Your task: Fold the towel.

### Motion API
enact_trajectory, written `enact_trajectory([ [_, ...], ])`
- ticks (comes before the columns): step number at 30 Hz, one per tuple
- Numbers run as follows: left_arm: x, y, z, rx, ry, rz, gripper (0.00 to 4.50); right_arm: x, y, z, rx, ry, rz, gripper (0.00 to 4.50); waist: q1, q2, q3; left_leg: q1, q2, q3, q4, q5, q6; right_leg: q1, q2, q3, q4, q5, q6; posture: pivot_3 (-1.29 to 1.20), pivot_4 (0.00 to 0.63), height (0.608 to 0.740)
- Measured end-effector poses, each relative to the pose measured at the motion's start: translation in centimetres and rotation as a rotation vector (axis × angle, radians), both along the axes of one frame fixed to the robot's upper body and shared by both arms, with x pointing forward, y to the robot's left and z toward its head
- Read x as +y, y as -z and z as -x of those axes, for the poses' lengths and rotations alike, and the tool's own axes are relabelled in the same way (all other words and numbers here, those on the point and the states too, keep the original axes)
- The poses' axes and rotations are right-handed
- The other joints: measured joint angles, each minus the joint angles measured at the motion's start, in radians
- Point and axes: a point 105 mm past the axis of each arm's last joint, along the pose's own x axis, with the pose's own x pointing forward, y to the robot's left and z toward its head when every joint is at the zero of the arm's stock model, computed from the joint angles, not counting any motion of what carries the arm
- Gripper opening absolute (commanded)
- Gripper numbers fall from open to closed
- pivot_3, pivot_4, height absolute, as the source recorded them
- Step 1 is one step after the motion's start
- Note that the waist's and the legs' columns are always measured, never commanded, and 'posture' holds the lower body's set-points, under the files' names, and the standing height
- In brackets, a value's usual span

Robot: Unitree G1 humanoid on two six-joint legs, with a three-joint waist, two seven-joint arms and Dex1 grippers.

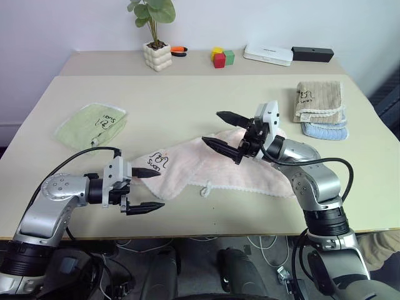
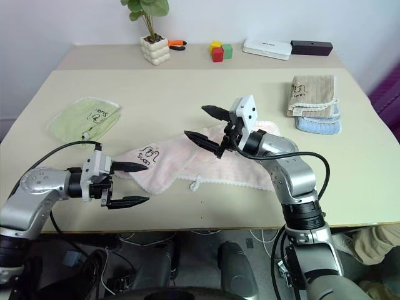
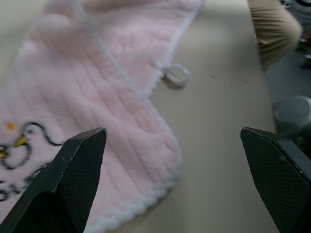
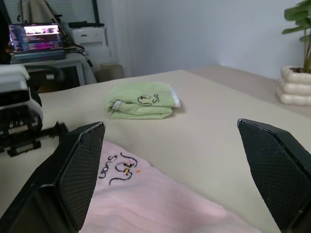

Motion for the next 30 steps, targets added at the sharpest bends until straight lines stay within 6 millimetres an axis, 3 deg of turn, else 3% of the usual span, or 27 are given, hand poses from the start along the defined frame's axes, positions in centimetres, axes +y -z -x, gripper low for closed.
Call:
enact_trajectory([
  [9, 0.2, 1.8, -2.4, -0.065, 0.014, -0.116, 4.50, -0.4, -0.5, 0.1, -0.025, 0.038, -0.006, 4.44, -0.001, 0.000, 0.000, 0.000, 0.000, 0.000, 0.000, 0.000, 0.000, -0.001, 0.000, 0.000, 0.000, 0.001, 0.003, 0.00, 0.150, 0.740],
  [16, -0.5, 2.6, -2.7, -0.122, 0.074, -0.163, 4.50, -0.5, -0.4, 0.2, -0.022, 0.055, -0.011, 4.44, 0.001, 0.000, 0.000, 0.000, 0.000, 0.000, 0.000, 0.000, 0.000, 0.000, 0.000, 0.000, 0.001, 0.001, 0.003, 0.00, 0.150, 0.740],
  [19, -0.9, 2.6, -2.9, -0.141, 0.108, -0.185, 3.30, -0.4, -0.6, 0.4, -0.029, 0.048, -0.016, 4.50, 0.002, 0.000, 0.000, 0.000, 0.000, 0.000, 0.000, 0.000, 0.000, 0.001, 0.000, 0.000, 0.000, 0.002, 0.003, 0.00, 0.150, 0.740],
  [26, -1.1, 2.6, -3.5, -0.157, 0.073, -0.168, 0.02, -0.4, -0.7, 0.4, -0.027, 0.044, -0.024, 4.50, 0.001, 0.000, 0.000, 0.000, 0.000, 0.000, 0.001, 0.000, 0.000, 0.001, 0.000, 0.000, 0.001, 0.002, 0.003, 0.00, 0.150, 0.740],
  [30, -0.8, 2.4, -3.3, -0.142, 0.051, -0.138, 0.02, -0.4, -0.7, 0.4, -0.027, 0.043, -0.023, 4.50, -0.001, 0.000, 0.000, 0.000, 0.000, 0.000, 0.000, 0.000, 0.000, 0.000, 0.000, 0.000, 0.001, 0.002, 0.003, 0.00, 0.150, 0.740],
])
